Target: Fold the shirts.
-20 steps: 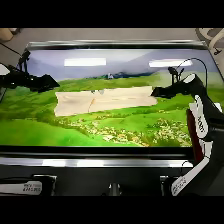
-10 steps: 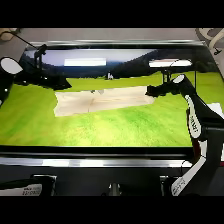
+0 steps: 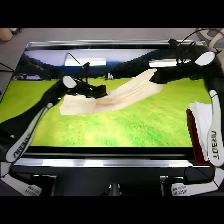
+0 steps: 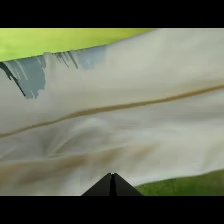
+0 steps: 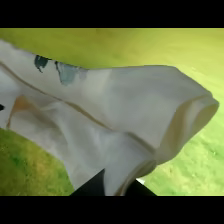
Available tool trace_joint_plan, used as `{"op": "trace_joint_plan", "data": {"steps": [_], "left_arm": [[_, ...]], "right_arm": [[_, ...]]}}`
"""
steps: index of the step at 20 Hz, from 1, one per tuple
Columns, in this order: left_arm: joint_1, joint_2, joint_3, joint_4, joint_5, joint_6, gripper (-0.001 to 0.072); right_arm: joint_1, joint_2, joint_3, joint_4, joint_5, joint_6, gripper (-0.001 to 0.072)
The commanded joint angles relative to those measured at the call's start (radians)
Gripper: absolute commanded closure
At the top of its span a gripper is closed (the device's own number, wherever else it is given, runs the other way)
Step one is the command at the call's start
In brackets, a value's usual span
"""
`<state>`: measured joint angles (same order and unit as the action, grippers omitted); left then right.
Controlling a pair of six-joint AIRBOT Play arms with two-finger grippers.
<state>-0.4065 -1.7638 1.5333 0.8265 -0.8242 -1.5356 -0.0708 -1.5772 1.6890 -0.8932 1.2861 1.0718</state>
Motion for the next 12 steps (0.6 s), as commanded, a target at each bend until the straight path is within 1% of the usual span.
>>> {"op": "trace_joint_plan", "data": {"steps": [1,3,5,7,9,10,11,12], "left_arm": [[-0.099,-0.132,0.001,-0.238,0.123,-0.020,0.0675],[-0.158,-0.180,0.001,-0.345,0.157,-0.015,0.0676],[-0.219,-0.208,0.001,-0.414,0.209,-0.013,0.0675],[-0.270,-0.217,0.001,-0.474,0.289,-0.005,0.0676],[-0.290,-0.216,0.002,-0.503,0.328,-0.001,0.0676],[-0.283,-0.211,0.002,-0.502,0.319,0.041,0.0677],[-0.263,-0.195,0.001,-0.500,0.297,0.124,0.0679],[-0.234,-0.169,0.001,-0.464,0.270,0.173,0.0679]], "right_arm": [[0.001,0.153,0.000,-0.034,0.145,0.052,0.0693],[0.001,0.208,0.000,-0.035,0.192,0.071,0.0693],[0.001,0.251,0.000,-0.034,0.208,0.095,0.0693],[0.001,0.280,0.000,-0.034,0.220,0.115,0.0693],[0.001,0.286,0.000,-0.034,0.229,0.117,0.0693],[0.001,0.286,0.000,-0.033,0.220,0.119,0.0693],[0.008,0.282,0.000,-0.035,0.198,0.118,0.0693],[0.026,0.277,0.000,-0.037,0.147,0.117,0.0693]]}}
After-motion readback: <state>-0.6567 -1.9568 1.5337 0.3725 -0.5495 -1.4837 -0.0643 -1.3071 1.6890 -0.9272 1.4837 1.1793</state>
